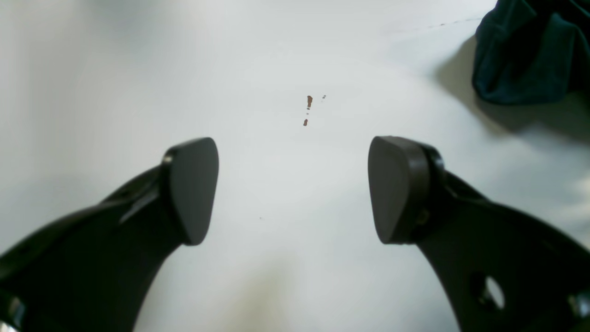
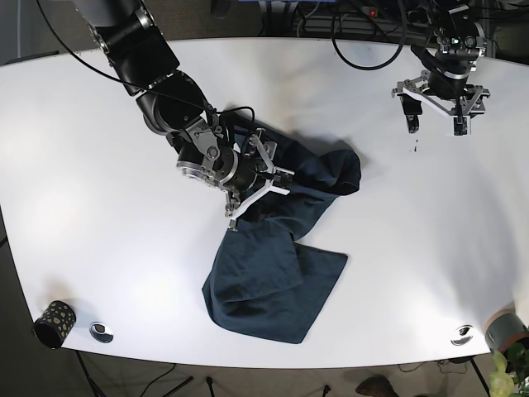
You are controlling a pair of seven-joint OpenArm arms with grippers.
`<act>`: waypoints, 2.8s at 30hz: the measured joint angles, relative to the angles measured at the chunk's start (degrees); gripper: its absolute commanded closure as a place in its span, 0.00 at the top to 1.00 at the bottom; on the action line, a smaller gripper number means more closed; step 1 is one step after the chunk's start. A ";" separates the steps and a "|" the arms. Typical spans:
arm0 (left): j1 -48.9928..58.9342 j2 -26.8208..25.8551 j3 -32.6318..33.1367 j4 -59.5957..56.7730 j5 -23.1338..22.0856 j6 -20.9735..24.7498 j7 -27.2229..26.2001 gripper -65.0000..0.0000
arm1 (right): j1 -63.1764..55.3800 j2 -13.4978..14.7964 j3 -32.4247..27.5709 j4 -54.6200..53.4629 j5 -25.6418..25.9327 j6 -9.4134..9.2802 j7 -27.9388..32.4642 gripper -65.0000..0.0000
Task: Fold the T-shirt properly
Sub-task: 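Shift the right gripper along the shirt and regrasp a hem corner, then lift the shirt with the right gripper and grasp another corner with the left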
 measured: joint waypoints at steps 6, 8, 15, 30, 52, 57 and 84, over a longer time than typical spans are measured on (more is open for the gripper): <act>0.00 -0.02 0.02 0.00 0.00 -0.02 -0.02 0.72 | 2.14 -0.11 -0.04 -1.44 0.07 -0.72 0.11 0.67; 0.00 0.00 0.00 -0.02 0.00 0.00 0.00 0.72 | 3.04 -0.61 -0.04 -2.54 0.04 -2.84 0.17 0.67; 0.00 0.00 0.00 -0.04 0.00 0.00 0.00 0.72 | 5.57 -0.94 -0.02 -3.23 0.02 -3.93 0.11 0.67; -0.02 -0.02 0.02 -0.07 0.00 0.00 0.00 0.72 | -0.11 -1.11 -0.15 -0.76 4.68 -3.82 -0.35 0.67; -0.02 -0.02 0.11 -0.07 0.00 -0.02 0.00 0.72 | 3.15 -0.55 -0.02 -6.84 9.27 -4.70 -1.49 0.25; -0.13 0.00 0.11 -0.07 0.00 0.00 0.00 0.72 | 3.02 -0.52 -0.17 -6.62 9.16 -4.72 -1.38 0.00; -5.88 -4.15 6.23 -0.04 0.15 -0.15 0.09 0.73 | 24.92 -4.63 -0.22 10.03 9.70 -3.82 -16.44 0.00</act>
